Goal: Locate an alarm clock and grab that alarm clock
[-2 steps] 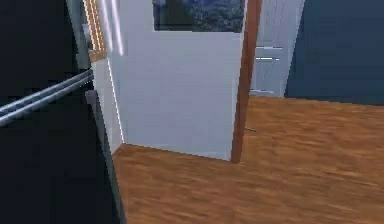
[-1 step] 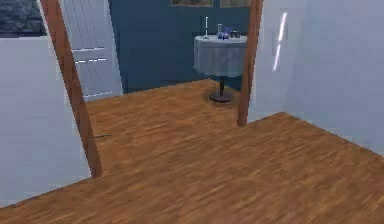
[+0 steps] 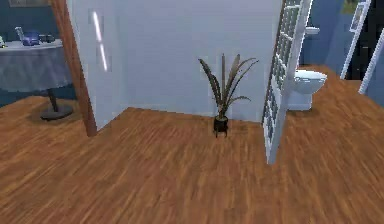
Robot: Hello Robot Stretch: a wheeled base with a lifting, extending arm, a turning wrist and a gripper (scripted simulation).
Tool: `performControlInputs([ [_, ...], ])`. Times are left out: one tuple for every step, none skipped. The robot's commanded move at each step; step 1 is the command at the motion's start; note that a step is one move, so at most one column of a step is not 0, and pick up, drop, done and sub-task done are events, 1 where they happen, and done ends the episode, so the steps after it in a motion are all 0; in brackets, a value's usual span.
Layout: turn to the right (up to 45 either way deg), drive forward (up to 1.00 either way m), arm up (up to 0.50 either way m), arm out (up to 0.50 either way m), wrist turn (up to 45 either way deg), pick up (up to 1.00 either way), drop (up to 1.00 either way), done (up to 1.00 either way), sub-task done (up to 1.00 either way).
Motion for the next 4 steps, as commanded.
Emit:
performControlInputs([
  [36.0, 0.00, 0.00, 0.00, 0.0, 0.00, 0.00, 0.00, 0.00],
  [0.0, 1.00, 0.00, 0.00, 0.0, 0.00, 0.00, 0.00, 0.00],
  [6.0, 0.00, 0.00, 0.00, 0.0, 0.00, 0.00, 0.00, 0.00],
  [3.0, 0.00, 0.00, 0.00, 0.0, 0.00, 0.00, 0.00, 0.00],
])
